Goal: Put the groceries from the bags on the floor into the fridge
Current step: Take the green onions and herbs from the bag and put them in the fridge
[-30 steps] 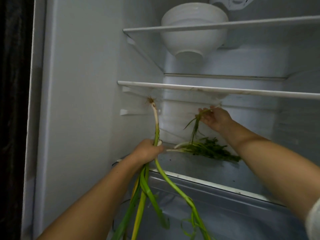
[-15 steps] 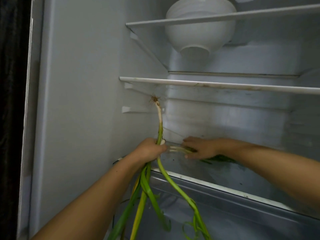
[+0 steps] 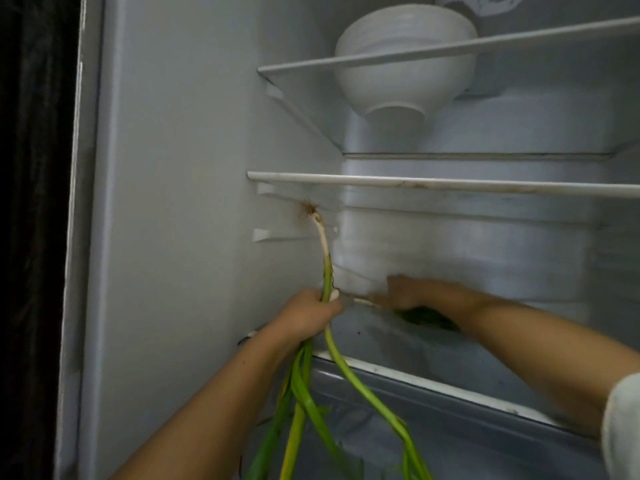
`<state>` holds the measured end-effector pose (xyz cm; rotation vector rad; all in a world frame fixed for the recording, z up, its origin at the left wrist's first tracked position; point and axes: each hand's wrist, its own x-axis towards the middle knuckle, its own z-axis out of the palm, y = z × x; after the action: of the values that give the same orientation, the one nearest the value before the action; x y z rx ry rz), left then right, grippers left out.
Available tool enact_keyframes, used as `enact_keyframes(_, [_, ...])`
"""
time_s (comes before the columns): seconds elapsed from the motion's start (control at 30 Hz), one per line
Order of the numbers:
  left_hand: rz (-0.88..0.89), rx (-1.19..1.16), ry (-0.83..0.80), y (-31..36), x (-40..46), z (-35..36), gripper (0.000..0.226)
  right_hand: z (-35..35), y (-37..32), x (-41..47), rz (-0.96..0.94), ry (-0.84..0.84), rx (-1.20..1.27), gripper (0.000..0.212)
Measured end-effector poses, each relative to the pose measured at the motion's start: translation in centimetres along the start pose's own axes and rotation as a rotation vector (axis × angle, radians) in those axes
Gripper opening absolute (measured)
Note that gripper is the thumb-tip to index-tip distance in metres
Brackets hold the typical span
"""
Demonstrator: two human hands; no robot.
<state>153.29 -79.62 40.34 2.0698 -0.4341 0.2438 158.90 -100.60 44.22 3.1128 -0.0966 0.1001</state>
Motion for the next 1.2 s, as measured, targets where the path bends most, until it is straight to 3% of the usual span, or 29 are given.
enact_keyframes(0.07, [0.013,-0.030,0.007,0.4,-0.4,-0.1,0.040,-2.1,-2.2,-2.8,-0.092,0.074,0.134,0.078])
enact_keyframes(0.13, [0.033,-0.055,0.041,0.7,-0.7,-0.3,0.044,-3.3,-4.8,-6.4,-0.216,0.120,0.236,0.055])
enact_keyframes(0.27, [0.092,-0.216,0.069,1.3,-1.7,-0.7,0.045,-3.3,-8.0,-14.5,-0.319,-0.060,0.478,0.028])
enact_keyframes(0.4, [0.117,-0.330,0.081,1.9,-2.8,-0.5,0.047,-1.4,-7.9,-18.4,-0.307,-0.133,0.644,0.026])
enact_keyframes(0.53, [0.128,-0.412,0.040,2.7,-3.7,-0.2,0.047,0.1,-7.7,-19.6,-0.272,-0.036,0.610,0.025])
enact_keyframes(0.67, [0.142,-0.596,-0.064,3.4,-4.8,0.1,0.052,-1.0,-5.3,-19.0,-0.125,0.136,1.084,0.022])
enact_keyframes(0.77, [0.188,-0.555,-0.207,4.3,-6.3,1.3,0.055,-1.3,-4.8,-18.7,-0.122,0.271,1.361,0.015])
enact_keyframes(0.87, [0.263,-0.468,-0.288,5.3,-7.5,2.7,0.058,-0.8,-6.1,-18.7,-0.146,0.349,1.372,0.030])
enact_keyframes(1.0, [0.206,-0.469,-0.264,6.1,-7.6,2.6,0.053,-1.1,-6.4,-19.8,-0.106,0.375,1.330,0.035])
enact_keyframes(1.13, [0.149,-0.527,-0.084,7.1,-7.1,2.4,0.040,-1.9,-5.8,-21.6,-0.066,0.466,1.047,0.026])
enact_keyframes(1.2, [0.067,-0.607,0.080,8.0,-6.4,2.3,0.039,-1.4,-5.9,-22.7,-0.058,0.423,1.174,0.042])
